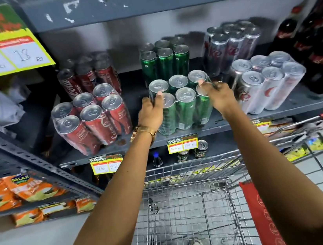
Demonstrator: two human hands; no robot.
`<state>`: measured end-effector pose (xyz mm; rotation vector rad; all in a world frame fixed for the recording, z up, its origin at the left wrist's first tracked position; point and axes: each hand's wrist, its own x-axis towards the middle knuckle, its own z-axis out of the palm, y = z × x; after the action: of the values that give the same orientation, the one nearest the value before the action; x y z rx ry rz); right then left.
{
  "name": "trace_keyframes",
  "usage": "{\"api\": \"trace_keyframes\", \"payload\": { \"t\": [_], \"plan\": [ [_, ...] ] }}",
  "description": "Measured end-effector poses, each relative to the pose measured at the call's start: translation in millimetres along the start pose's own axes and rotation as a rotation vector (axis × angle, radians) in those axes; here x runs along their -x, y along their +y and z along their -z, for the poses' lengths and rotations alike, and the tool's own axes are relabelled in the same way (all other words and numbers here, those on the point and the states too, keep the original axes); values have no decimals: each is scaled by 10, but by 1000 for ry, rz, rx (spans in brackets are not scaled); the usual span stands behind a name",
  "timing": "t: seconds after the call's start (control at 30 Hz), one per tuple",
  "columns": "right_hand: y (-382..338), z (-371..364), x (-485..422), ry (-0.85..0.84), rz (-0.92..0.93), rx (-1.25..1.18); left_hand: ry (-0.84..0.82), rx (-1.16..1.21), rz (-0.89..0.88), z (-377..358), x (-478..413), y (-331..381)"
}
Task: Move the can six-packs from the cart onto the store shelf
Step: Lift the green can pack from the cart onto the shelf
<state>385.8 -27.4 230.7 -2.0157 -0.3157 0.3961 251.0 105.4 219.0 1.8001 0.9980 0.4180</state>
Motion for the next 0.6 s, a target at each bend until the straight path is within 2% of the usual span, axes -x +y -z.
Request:
{"api": "trace_keyframes", "payload": {
  "t": [0.3, 0.5, 0.6],
  "plan": [
    [71, -22, 36, 16, -19, 15, 49, -61, 5, -21, 6, 13],
    [41, -36, 86, 5, 2, 15, 44, 0, 20, -5, 56, -16],
    [-44, -56, 145, -14, -5, 101, 14, 66, 44, 104, 87, -17]
  ]
}}
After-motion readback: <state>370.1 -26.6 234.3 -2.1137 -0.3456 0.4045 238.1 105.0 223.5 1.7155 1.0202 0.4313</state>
